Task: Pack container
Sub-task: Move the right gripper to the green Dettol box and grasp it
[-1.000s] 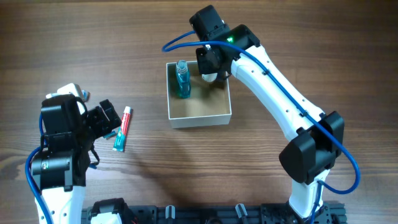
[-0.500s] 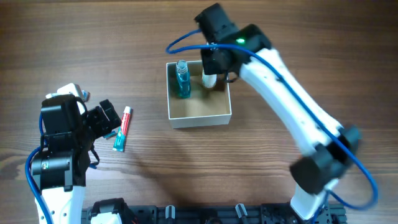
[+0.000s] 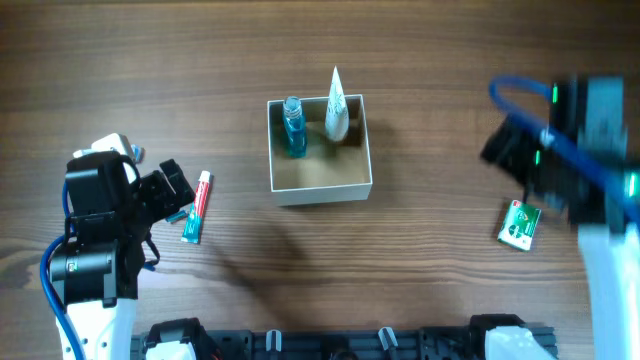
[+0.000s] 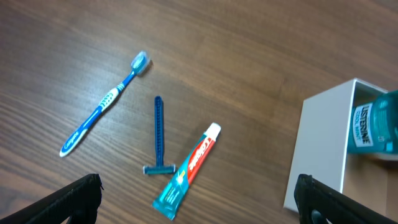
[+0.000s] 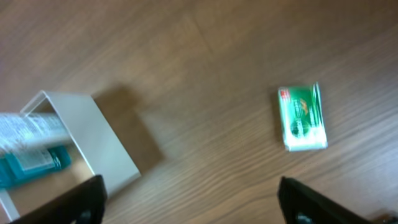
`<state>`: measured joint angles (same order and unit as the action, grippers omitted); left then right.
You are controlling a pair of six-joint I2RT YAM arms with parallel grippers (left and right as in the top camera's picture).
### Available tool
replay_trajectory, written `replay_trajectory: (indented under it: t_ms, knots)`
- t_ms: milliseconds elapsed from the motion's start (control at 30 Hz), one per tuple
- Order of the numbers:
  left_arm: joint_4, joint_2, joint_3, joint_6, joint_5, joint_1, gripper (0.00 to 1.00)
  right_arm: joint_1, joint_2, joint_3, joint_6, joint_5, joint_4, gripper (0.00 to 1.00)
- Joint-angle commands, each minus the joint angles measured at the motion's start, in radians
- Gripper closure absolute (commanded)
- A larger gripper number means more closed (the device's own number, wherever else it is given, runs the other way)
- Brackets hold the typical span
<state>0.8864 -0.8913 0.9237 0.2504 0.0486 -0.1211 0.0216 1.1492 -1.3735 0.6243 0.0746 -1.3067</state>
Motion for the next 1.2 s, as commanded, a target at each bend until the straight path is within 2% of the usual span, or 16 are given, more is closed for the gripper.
replay_trajectory:
  t_ms: [0,133,233,300,333,433,567,800,1167]
  knots:
    - [-0.002,0.0,0.02,0.016,0.016,-0.008,0.0,-0.043,-0.134,0.264,0.092,-0.003,0.108,0.0]
    - [-0.002,-0.002,0.02,0.016,0.016,-0.008,0.0,-0.291,-0.095,0.409,0.02,0.003,0.157,0.0]
    - [-0.003,-0.002,0.02,0.016,0.016,-0.008,0.0,-0.544,0.053,0.435,-0.175,-0.024,0.229,0.0]
    - [-0.003,-0.002,0.02,0.016,0.016,-0.008,0.0,-0.598,0.153,0.435,-0.263,-0.024,0.259,0.0]
    - [-0.003,-0.002,0.02,0.017,0.016,-0.008,0.0,-0.6,0.201,0.435,-0.312,-0.024,0.275,0.0]
    - [-0.003,-0.002,0.02,0.02,0.016,-0.008,0.0,-0.595,0.338,0.435,-0.335,-0.041,0.303,0.0]
    - [-0.003,-0.002,0.02,0.02,0.016,-0.008,0.0,-0.589,0.431,0.435,-0.39,-0.114,0.339,0.0]
    - [-0.003,-0.002,0.02,0.02,0.016,-0.008,0.0,-0.499,0.447,0.453,-0.442,-0.113,0.427,0.0]
    - [-0.003,-0.002,0.02,0.019,0.016,-0.008,0.0,-0.496,0.452,0.588,-0.439,-0.102,0.589,0.01]
